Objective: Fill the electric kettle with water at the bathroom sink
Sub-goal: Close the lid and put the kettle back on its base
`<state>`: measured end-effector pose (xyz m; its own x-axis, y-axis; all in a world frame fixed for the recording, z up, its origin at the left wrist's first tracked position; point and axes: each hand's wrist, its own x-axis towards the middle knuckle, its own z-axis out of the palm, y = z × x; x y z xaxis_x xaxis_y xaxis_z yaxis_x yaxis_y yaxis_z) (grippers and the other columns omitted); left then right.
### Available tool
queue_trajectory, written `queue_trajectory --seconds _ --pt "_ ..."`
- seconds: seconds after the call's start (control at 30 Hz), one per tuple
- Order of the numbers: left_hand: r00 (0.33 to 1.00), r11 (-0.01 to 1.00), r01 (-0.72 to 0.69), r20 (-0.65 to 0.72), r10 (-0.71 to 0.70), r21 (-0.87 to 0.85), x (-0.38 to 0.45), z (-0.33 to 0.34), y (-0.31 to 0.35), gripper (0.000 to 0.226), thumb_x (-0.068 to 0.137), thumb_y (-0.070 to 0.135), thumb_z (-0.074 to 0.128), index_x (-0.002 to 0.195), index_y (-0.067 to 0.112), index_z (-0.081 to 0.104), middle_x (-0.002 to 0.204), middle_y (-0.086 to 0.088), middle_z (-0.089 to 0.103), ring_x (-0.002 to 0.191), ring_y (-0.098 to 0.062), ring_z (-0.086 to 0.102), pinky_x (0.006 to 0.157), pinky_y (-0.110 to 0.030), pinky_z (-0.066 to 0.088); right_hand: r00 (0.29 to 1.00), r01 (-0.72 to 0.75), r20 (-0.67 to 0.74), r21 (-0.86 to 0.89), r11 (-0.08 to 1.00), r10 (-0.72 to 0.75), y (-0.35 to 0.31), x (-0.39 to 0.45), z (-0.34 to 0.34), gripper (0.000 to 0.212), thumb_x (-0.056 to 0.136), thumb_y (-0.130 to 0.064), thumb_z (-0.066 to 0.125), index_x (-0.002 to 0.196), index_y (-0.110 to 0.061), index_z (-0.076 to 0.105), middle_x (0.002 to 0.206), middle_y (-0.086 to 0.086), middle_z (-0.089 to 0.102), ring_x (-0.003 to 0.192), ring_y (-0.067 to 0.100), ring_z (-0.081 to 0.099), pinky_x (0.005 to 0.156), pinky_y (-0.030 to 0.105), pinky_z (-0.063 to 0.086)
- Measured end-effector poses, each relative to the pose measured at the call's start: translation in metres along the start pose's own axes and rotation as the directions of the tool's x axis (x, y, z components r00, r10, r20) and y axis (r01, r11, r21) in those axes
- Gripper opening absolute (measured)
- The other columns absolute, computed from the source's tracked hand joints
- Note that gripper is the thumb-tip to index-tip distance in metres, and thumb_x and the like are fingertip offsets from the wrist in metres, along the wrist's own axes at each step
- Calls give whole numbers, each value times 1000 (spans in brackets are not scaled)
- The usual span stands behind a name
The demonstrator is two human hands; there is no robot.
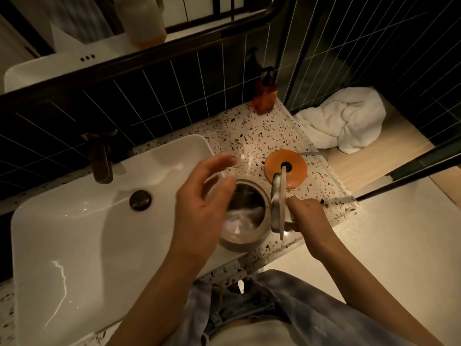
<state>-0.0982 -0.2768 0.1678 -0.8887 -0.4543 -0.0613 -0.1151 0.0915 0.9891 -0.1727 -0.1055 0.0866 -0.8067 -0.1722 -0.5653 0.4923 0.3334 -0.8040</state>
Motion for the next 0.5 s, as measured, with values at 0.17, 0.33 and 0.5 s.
queue_trajectory --seconds 0.17,0.33,0.5 --pt "912 982 -181 383 145 59 -7 22 20 46 89 37 55 133 27 53 91 15 65 82 -9 65 76 -25 54 999 -39 -28 -12 999 39 1 1 -1 31 93 -11 50 78 16 54 69 31 53 62 34 61 57 30 51" --pt "817 828 -521 401 415 205 -4 37 6 38 84 13 70 120 6 65 128 -6 63 127 -15 53 105 -38 44 999 7 -35 37 999 -6 0 0 -2 31 90 -6 52 65 13 51 53 14 53 42 3 53 39 13 42" --pt "840 787 -537 275 468 302 3 12 -30 26 83 11 66 108 7 69 121 -1 63 124 -18 54 104 -41 46 999 33 -26 105 994 -31 3 1 -4 56 75 -28 58 79 27 48 72 28 49 71 35 54 57 32 53"
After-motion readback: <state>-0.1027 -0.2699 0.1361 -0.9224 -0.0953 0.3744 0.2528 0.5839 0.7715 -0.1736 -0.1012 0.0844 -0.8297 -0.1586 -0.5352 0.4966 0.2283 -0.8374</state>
